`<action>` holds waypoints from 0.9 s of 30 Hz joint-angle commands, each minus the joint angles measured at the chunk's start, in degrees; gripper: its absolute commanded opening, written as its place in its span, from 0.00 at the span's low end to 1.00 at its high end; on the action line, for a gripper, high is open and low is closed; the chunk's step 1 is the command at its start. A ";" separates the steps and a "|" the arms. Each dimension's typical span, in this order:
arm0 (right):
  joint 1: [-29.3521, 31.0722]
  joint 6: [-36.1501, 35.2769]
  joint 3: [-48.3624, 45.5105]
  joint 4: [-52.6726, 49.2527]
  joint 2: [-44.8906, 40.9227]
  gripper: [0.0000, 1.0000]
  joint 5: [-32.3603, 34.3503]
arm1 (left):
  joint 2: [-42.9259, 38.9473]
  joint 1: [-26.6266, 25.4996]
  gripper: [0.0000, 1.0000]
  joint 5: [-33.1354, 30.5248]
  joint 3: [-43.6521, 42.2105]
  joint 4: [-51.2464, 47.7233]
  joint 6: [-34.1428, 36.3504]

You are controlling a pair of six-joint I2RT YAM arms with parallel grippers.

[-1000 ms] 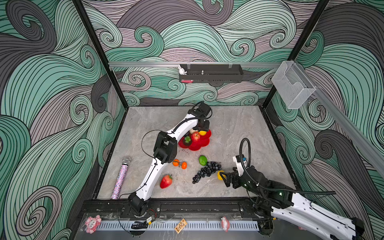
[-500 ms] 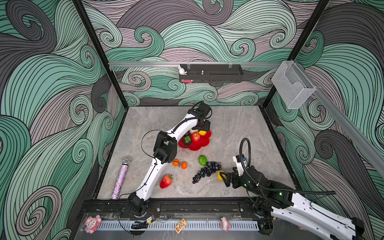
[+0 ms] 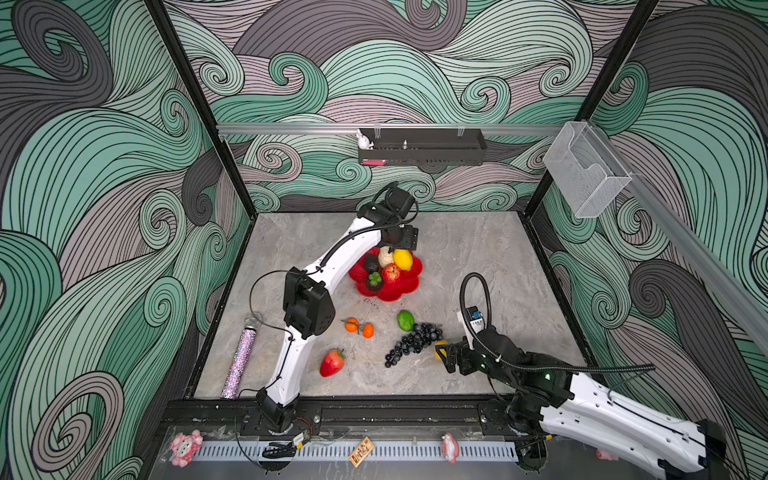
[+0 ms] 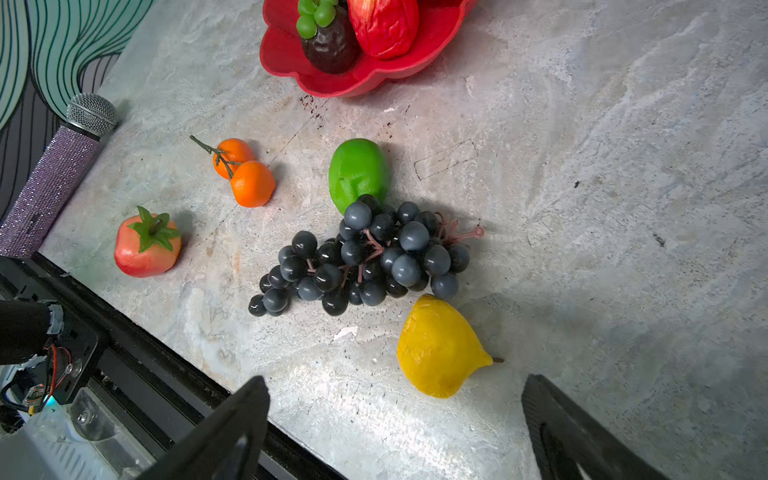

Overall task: Place and organize the fake fruits in the fruit bowl
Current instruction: 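Open the left gripper and withdraw while the right gripper moves to the green lime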

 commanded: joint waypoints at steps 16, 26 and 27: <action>-4.78 -11.17 29.19 -4.77 40.77 0.86 -6.06 | -68.09 8.54 0.86 -13.52 -65.53 16.28 -5.39; -5.66 -12.61 37.58 -4.78 56.84 0.75 -6.83 | -84.82 9.00 0.87 -14.11 -74.62 14.05 -1.49; -5.78 -12.69 38.07 -4.78 57.97 0.74 -6.59 | -85.89 8.93 0.88 -13.94 -75.13 14.08 -0.98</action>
